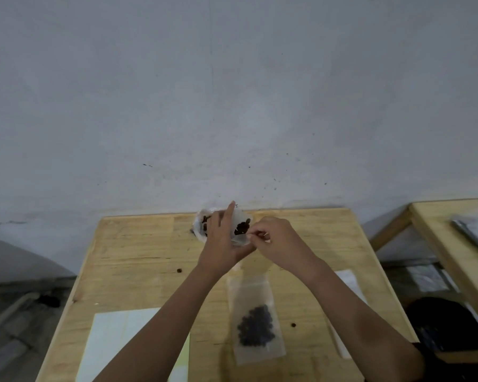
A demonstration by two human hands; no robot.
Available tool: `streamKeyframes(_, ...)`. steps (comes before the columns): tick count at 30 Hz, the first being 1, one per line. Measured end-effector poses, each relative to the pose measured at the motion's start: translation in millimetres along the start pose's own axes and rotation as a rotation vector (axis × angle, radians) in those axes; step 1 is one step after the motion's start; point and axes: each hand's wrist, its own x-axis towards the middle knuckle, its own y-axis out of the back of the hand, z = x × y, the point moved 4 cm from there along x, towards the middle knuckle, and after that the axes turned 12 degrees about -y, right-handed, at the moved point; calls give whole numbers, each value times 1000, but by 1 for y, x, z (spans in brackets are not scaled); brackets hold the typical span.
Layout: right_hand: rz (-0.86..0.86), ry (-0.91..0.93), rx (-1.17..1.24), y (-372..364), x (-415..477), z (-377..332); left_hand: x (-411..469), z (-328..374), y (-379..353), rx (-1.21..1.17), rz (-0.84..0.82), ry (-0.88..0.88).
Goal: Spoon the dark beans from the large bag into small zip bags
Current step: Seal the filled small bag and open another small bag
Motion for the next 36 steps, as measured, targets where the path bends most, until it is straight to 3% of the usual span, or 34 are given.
streamKeyframes(7, 162, -26, 12, 20, 4, 20, -1, 9, 2, -190, 45, 122)
streamKeyframes(10, 271, -42, 130, 43, 3, 23, 4, 16, 15, -334, 151, 79)
streamKeyframes(21, 350, 90, 540, 70, -7, 1, 26, 51, 39, -641, 490, 11)
streamKeyframes(29, 373, 59, 601, 79, -11, -6, 28, 65, 41, -685, 499, -16)
streamKeyframes(36, 392, -39, 496, 77, -13, -3, 23, 67, 43, -734, 465, -26)
